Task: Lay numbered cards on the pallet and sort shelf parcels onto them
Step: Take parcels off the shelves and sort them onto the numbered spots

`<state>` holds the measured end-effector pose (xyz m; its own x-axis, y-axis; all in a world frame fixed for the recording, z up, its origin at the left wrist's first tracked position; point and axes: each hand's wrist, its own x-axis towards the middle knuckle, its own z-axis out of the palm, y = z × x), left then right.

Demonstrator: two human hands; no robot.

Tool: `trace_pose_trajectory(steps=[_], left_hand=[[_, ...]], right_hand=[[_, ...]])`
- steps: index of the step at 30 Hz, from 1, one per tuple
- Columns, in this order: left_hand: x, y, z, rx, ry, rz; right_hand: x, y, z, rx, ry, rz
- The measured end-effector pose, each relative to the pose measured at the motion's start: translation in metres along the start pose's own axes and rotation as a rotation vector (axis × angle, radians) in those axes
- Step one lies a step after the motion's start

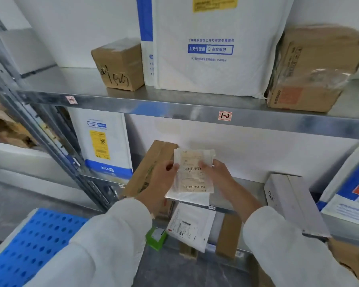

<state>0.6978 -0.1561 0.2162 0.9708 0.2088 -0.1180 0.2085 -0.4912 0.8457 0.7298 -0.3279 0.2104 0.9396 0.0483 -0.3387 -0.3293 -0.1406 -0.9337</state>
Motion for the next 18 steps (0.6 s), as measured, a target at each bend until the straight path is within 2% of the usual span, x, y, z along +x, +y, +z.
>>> trace_pose_trajectory(steps=[5, 8, 18], left_hand=[[-0.054, -0.005, -0.030, -0.153, 0.215, -0.055], [-0.095, -0.015, -0.054, -0.205, 0.332, -0.029], [-0.280, -0.106, -0.134, -0.287, 0.661, -0.216]], right_hand=[[-0.046, -0.014, 0.034, -0.098, -0.030, -0.113], [-0.081, -0.012, 0.057, -0.081, -0.054, -0.154], [-0.217, 0.029, 0.178, -0.133, -0.391, -0.196]])
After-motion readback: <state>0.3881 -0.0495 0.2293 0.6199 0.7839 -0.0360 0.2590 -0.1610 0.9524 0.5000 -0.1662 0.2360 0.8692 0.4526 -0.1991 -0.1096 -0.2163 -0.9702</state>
